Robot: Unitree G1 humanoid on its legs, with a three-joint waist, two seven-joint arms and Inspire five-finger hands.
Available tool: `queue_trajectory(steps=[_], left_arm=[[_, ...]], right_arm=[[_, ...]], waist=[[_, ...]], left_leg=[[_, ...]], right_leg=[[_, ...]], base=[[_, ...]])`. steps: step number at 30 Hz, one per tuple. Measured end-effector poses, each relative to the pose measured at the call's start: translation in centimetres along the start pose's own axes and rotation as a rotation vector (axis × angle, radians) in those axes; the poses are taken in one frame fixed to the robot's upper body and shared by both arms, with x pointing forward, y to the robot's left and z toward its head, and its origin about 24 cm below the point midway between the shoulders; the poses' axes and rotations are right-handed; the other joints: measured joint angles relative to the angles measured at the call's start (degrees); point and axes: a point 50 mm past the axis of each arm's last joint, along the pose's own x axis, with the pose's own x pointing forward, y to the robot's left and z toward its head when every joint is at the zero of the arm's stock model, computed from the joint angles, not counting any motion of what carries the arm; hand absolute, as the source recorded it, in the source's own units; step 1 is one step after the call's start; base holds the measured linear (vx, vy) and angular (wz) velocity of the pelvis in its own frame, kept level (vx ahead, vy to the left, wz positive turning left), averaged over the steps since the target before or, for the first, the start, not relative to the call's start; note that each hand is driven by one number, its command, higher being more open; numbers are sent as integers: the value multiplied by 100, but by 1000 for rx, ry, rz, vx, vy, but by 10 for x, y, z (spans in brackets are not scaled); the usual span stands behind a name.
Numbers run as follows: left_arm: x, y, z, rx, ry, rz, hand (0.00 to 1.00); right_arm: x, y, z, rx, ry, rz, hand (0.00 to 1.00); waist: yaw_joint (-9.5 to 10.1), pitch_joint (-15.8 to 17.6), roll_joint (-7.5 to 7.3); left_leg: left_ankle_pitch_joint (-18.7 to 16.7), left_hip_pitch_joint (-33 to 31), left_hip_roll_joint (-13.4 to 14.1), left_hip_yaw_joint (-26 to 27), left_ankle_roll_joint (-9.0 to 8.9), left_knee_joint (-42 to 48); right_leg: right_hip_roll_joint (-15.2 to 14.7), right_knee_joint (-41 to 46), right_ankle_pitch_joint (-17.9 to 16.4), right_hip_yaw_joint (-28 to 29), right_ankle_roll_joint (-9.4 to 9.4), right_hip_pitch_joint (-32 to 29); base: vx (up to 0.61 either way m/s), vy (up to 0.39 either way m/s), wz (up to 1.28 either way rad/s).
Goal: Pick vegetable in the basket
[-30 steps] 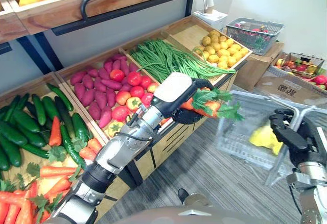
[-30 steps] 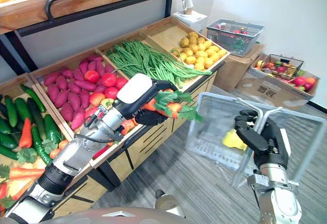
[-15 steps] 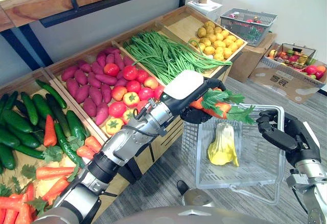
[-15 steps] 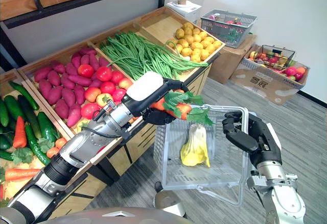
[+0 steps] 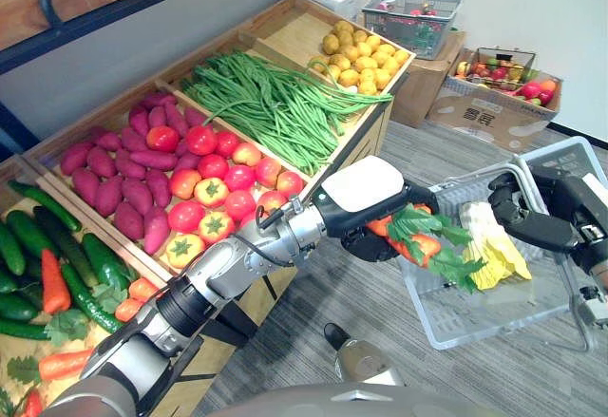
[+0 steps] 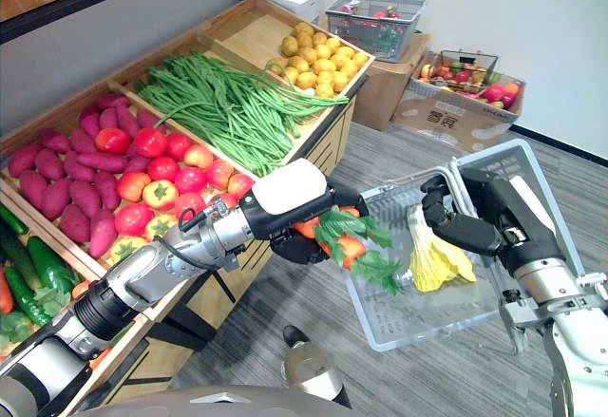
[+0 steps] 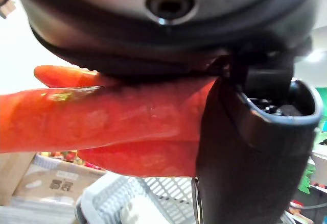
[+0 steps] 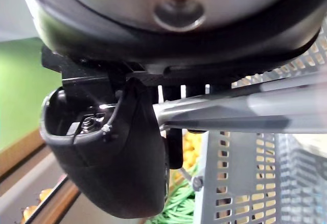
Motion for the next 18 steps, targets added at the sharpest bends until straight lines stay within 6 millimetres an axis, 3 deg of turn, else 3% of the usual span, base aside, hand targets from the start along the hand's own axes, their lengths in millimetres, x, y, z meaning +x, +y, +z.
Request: queue_trajectory(steps=[6, 18], left_arm=[[10, 2, 15, 41, -110, -37, 0], [20, -29, 49, 19, -312, -192, 0]], right_arm=[[14, 5, 11, -39, -42, 80, 0], [32, 42, 11, 9, -71, 264, 0]], waist=[[-34, -12, 18], [-149, -22, 33]], left_leg=[[-2, 6, 0, 88, -5, 1], [-6, 13, -1, 88, -7, 9]], right_leg=[[30, 32, 8, 80, 15, -72], [24, 34, 15, 78, 25, -59]], base=[[41, 40, -8], [42, 45, 0]])
